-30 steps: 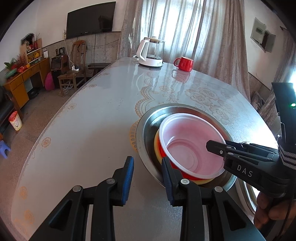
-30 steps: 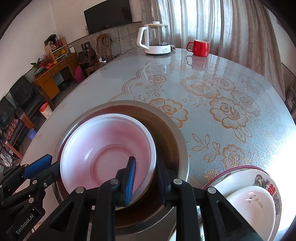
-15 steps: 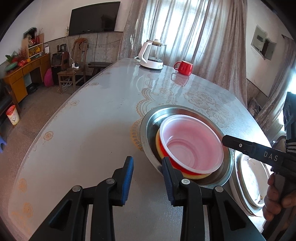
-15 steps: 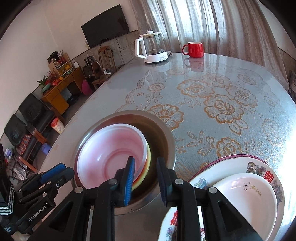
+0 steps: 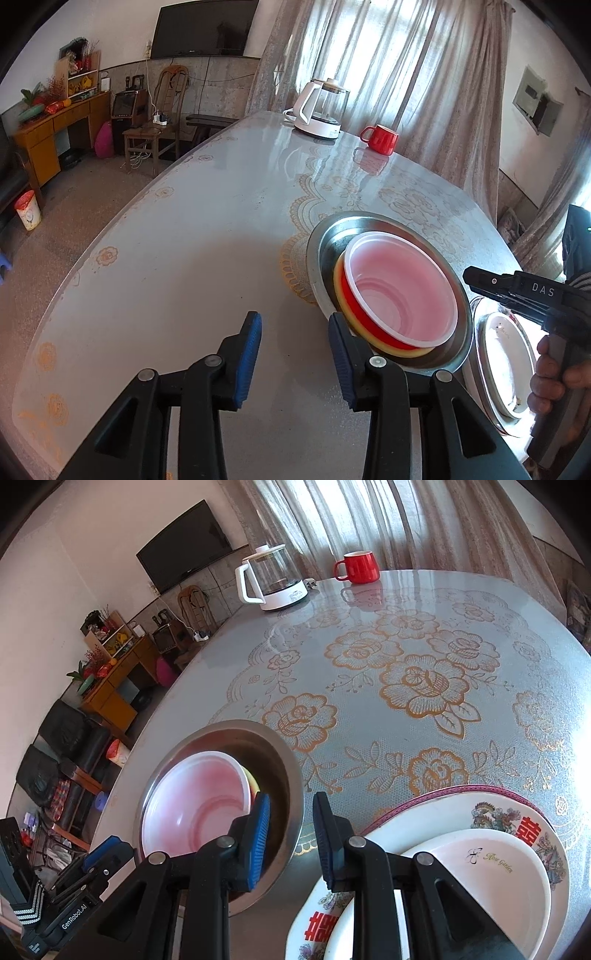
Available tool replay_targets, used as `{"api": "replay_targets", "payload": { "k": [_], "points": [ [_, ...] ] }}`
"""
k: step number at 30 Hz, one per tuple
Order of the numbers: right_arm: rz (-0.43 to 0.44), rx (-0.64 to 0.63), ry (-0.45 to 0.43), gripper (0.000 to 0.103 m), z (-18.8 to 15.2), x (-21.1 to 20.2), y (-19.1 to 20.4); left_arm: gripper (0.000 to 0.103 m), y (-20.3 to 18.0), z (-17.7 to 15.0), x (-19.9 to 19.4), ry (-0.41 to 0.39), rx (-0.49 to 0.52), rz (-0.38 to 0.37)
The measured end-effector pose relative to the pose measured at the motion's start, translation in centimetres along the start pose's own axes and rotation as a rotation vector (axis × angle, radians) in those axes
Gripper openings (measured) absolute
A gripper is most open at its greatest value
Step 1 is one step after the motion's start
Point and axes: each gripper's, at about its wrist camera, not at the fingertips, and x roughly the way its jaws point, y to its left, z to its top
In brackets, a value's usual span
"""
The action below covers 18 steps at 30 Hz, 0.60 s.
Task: Organize plates and bowls
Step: 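Open the left tool and withdraw from the nested bowls, then close the right tool on the steel bowl's rim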
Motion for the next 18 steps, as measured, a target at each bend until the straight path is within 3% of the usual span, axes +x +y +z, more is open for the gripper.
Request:
{"api": "replay_targets", "payload": {
  "k": [11, 18],
  "points": [
    [0.006, 0.083, 0.008, 0.023, 1.3, 1.0, -2.0, 0.039, 2.0, 0.1, 1.1, 0.059, -0.108, -0.04],
    [0.022, 0.093, 0.024, 0.023, 1.3, 1.7, -2.3, 0.039, 1.9, 0.1, 1.0, 0.04, -0.115, -0.072]
  ]
}}
